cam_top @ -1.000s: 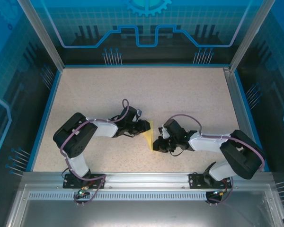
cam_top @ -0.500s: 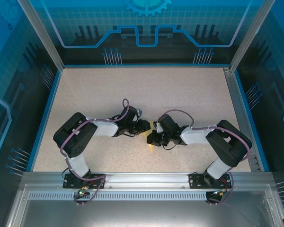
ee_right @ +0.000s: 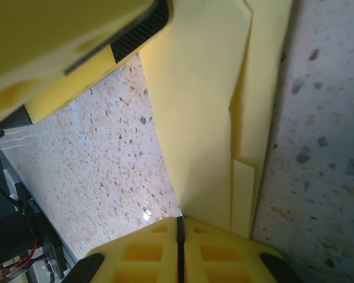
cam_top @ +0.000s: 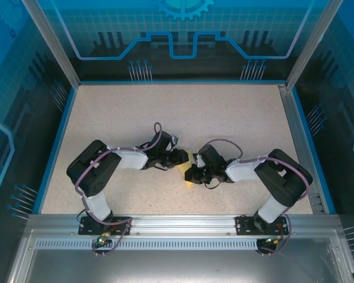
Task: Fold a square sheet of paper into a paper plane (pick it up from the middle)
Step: Fold the wing for the fifth time at the center of the table.
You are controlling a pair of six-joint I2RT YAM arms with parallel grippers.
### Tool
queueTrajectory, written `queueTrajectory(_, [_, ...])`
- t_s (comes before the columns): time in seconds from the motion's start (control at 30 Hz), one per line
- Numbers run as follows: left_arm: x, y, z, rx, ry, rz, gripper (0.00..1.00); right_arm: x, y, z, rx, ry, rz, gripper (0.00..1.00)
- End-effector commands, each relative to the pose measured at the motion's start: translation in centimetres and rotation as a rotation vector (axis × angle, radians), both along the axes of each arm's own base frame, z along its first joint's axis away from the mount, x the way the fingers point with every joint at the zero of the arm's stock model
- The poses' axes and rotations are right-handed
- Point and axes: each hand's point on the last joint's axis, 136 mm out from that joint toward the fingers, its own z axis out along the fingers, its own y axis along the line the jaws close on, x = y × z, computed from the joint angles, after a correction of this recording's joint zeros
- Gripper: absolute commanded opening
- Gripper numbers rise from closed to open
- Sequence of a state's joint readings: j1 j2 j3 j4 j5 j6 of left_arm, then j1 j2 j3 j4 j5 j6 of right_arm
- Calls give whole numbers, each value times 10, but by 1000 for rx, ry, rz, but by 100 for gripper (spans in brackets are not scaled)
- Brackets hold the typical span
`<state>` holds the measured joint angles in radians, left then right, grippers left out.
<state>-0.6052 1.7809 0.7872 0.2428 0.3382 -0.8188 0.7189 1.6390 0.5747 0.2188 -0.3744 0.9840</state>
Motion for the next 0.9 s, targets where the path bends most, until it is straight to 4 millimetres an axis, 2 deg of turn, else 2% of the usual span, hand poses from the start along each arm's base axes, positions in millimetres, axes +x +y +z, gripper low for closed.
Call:
queueTrajectory(0.0, [-6,-3,7,16,-9,-57,46,-29,-31,-37,-141,135,4,8])
queueTrajectory(0.17, [0,-6,42,-11,-92,-71,52,-28,-32,-39,-144,135,3,6])
queueTrajectory(0.33, [-4,-2,49,-21,-104,-60,52,-26,-30,-37,-141,125,6,6])
queueTrajectory(0.6, [-8,-7,38,-36,-78,-83,50,-27,-32,-38,-140,126,0,6])
queueTrajectory(0.8, [3,-14,18,-44,-58,-66,50,-28,-32,-38,-136,127,3,6])
queueTrajectory(0.87, [7,-10,8,-10,-53,-37,49,-30,-33,-39,-141,130,5,6])
